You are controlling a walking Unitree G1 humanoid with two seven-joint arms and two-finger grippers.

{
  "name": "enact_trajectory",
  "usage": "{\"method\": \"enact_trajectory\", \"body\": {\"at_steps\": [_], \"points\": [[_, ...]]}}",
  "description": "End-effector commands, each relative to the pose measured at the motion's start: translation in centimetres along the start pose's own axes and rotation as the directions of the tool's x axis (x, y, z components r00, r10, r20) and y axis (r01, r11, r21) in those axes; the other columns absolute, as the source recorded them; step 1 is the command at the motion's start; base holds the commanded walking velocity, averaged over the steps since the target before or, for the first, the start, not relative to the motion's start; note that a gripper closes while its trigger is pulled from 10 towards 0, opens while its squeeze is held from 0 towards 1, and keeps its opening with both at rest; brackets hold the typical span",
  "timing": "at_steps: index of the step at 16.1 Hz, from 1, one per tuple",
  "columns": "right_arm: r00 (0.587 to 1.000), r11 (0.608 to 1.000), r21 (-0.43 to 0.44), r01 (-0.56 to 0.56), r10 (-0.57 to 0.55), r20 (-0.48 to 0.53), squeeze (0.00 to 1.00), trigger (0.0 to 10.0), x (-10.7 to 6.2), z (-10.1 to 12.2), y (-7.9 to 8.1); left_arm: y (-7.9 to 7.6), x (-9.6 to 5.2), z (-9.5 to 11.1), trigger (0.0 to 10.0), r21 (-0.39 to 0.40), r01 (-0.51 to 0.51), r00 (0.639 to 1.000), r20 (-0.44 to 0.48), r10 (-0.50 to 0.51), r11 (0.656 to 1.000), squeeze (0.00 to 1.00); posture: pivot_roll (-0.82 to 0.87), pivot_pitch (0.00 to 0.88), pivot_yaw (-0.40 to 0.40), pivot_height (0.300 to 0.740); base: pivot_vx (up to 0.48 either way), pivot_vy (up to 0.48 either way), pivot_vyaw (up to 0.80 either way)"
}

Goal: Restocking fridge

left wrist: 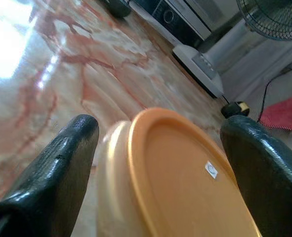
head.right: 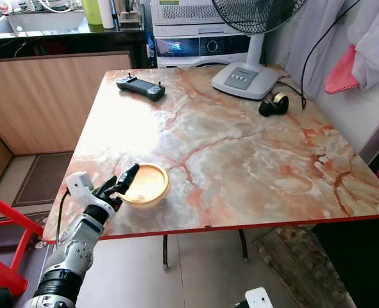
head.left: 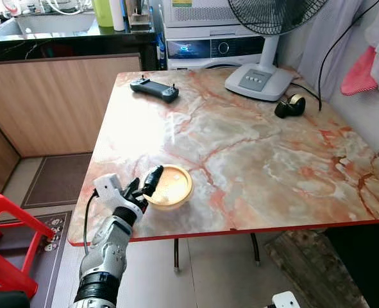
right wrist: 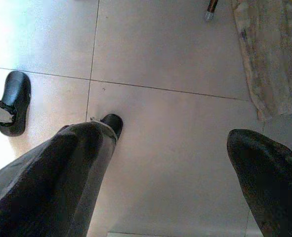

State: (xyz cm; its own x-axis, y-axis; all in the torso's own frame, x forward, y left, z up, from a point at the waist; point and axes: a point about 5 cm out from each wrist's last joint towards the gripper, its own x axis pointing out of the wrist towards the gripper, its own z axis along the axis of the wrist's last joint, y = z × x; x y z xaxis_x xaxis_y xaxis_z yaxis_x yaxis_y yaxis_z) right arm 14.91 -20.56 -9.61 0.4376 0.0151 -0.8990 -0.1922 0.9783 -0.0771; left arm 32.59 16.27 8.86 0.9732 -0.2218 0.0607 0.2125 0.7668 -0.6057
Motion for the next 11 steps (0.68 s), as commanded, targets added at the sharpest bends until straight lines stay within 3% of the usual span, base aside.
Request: {"method": "enact_trajectory", "body": {"at_steps": [1, 11], "points": [[1.000, 1.000, -0.008, 0.001, -0.001, 0.001, 0.00, 10.0, 0.0, 0.0, -0.2, -0.2, 0.2, -0.4, 10.0, -0.003, 0.016, 0.999, -0.035, -0.016, 1.000, 0.00, -0.03, 0.000, -0.029, 0.740, 0.000, 0.000, 0.00], [1.000, 1.000, -0.019, 0.000, 0.000, 0.002, 0.00, 10.0, 0.0, 0.2, -0.3, -0.1, 0.4, -1.7, 10.0, -0.022, -0.001, 0.994, -0.108, -0.002, 1.000, 0.00, -0.03, 0.000, -0.032, 0.740, 0.000, 0.000, 0.00]]}}
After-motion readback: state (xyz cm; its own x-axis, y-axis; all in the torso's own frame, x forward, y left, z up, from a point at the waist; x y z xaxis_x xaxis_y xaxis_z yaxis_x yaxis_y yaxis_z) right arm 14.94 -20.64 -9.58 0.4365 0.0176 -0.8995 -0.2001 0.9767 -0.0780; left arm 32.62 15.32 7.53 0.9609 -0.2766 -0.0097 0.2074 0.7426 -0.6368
